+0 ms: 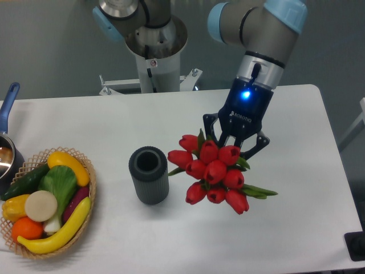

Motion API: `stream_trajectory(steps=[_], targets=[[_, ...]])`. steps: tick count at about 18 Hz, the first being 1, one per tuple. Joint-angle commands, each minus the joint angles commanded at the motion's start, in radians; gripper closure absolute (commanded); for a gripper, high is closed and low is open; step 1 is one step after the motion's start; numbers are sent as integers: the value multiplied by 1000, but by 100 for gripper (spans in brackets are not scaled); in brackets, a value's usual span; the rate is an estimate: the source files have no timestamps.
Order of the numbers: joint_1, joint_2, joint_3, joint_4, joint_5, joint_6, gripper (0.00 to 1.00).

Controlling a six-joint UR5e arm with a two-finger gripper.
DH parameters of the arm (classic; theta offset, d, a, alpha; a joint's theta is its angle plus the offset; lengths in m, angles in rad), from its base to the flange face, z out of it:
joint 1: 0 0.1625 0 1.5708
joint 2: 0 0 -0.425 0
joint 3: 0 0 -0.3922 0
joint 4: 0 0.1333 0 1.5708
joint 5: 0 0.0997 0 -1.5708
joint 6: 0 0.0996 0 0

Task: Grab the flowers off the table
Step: 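Lift the gripped red tulips up off the table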

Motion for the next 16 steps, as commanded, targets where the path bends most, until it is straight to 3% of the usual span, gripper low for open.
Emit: stream_trajectory(steps=[16], targets=[[11, 0, -2, 0, -44, 0, 87]])
